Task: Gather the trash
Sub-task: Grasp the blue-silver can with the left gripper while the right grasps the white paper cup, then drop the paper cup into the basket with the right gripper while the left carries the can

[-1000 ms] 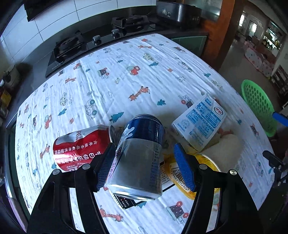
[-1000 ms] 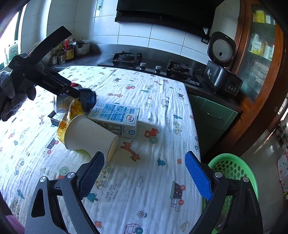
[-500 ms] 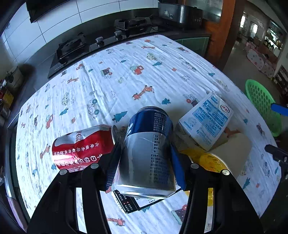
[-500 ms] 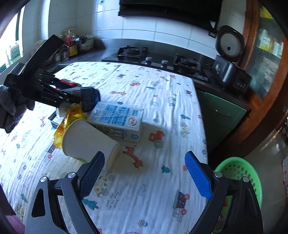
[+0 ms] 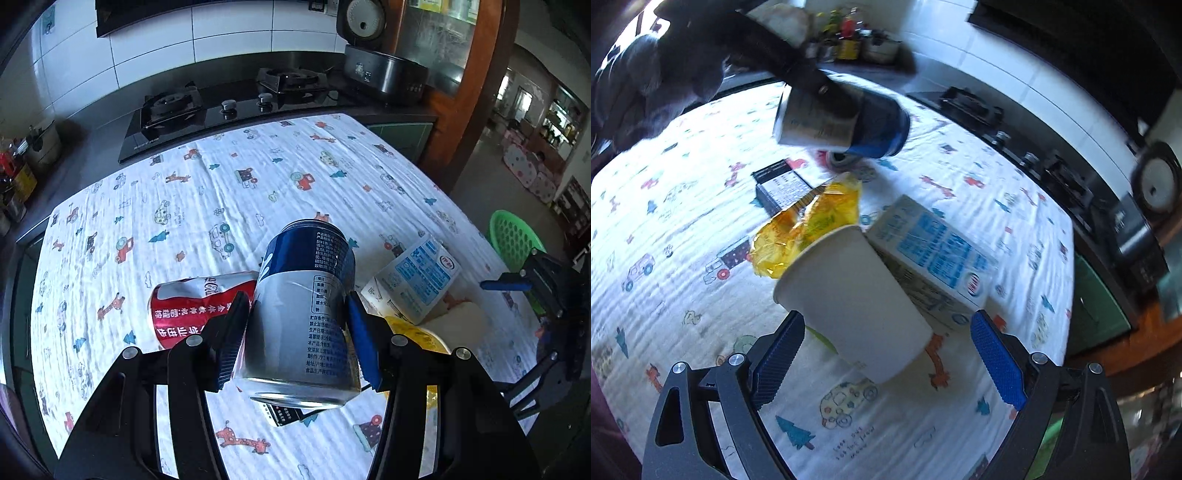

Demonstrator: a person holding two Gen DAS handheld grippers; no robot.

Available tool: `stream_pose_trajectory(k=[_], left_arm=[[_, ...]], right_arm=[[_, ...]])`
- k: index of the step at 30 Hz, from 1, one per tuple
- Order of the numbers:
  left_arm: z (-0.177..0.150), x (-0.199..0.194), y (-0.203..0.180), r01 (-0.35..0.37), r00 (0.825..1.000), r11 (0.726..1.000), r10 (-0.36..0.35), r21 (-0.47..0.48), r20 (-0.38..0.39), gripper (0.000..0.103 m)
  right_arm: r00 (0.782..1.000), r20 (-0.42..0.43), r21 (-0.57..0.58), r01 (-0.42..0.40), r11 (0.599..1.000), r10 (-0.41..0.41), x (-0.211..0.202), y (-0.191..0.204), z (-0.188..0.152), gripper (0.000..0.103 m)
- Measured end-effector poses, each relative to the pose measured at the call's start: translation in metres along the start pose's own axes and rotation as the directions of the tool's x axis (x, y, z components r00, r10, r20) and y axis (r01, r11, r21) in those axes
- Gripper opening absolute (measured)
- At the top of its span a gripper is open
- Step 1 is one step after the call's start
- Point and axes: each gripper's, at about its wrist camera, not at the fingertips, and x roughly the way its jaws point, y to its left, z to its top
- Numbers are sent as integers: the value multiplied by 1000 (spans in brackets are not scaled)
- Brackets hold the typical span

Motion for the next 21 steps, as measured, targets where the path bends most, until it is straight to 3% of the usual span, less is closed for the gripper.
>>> stream_pose_trajectory(k=[7, 9, 10, 14, 21], left_arm=[[-4, -12, 13, 2, 1000, 1000, -2, -24, 26, 53], [-6, -13, 15, 3, 1000, 1000, -2, -31, 26, 53], [-7, -14, 15, 2, 1000, 999, -1, -32, 27, 53], [-9, -17, 15, 10, 999, 999, -9, -41, 36, 53], [-11, -30, -1, 42, 997, 999, -40, -32, 65, 53]], right_arm=[[997, -74, -184, -28, 982, 15, 30, 19, 7, 89], [996, -84, -188, -34, 982, 19, 35, 21, 8, 86], [995, -94, -187, -41, 981, 24, 37, 22, 7, 80], [995, -93, -190, 6, 982, -24, 32, 25, 1, 69], [994, -97, -112, 44, 993, -55, -2, 25, -11, 64]])
